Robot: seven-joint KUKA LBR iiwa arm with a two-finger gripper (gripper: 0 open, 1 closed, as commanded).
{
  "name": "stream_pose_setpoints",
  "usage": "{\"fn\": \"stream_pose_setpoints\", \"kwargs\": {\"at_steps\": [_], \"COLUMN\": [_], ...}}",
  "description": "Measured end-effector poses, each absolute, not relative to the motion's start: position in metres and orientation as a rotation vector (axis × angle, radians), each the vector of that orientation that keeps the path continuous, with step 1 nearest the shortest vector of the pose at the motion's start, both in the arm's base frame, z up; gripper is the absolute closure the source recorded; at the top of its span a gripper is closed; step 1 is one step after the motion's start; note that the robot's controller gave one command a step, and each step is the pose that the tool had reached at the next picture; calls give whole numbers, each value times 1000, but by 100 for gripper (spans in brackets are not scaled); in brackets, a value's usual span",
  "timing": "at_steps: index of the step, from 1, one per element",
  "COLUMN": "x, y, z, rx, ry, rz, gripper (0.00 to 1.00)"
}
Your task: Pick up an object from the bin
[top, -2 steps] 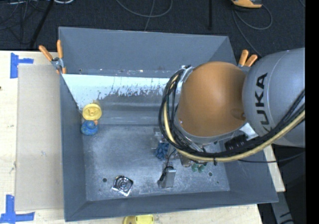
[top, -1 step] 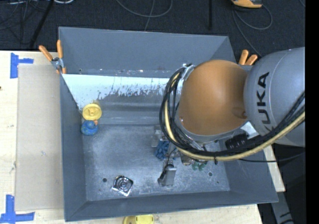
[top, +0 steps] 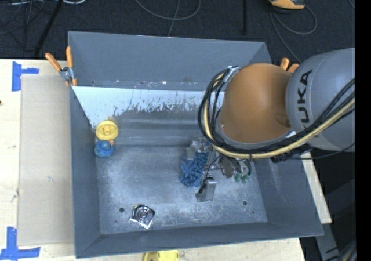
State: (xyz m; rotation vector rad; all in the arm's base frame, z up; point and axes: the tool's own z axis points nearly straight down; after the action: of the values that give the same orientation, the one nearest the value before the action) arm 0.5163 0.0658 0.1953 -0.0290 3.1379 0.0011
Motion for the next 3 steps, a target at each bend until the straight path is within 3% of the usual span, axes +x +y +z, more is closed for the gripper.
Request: {"fn": "stream_pose_setpoints", "kwargs": {"at_steps": [2, 3], "x": [540, 573], "y": [31, 26], "z": [143, 108], "rx": [53, 6], "ry": [3140, 3138], "rz": [2, 0], "gripper": [0, 0]}}
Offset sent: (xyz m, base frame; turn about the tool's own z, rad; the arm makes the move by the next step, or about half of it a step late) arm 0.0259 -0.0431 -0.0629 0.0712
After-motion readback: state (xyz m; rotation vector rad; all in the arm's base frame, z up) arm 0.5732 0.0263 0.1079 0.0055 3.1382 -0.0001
